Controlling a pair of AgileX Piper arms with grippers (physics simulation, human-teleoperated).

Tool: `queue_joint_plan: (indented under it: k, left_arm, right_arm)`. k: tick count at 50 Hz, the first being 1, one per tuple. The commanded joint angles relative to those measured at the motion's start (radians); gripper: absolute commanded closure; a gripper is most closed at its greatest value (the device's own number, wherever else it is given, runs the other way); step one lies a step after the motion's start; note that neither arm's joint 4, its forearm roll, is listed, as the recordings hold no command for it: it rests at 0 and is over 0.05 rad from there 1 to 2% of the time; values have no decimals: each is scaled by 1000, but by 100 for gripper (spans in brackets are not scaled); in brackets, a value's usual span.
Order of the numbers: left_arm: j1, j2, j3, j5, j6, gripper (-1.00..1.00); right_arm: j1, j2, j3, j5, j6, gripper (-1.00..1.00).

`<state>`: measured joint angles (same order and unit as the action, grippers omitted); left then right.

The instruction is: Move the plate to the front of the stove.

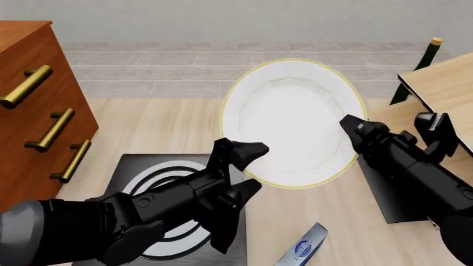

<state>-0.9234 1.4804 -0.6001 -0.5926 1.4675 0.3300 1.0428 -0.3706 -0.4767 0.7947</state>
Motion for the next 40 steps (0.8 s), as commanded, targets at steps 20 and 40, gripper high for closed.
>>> queue_joint_plan:
  k: [20, 40]
  left_arm:
    - [-12, -66, 39, 2, 26, -100]
    - [-53, -346, 98, 102, -104, -100]
  right_arm:
    - [-28, -26, -32, 21, 33, 100]
    - [-138, 64, -91, 6, 15, 100]
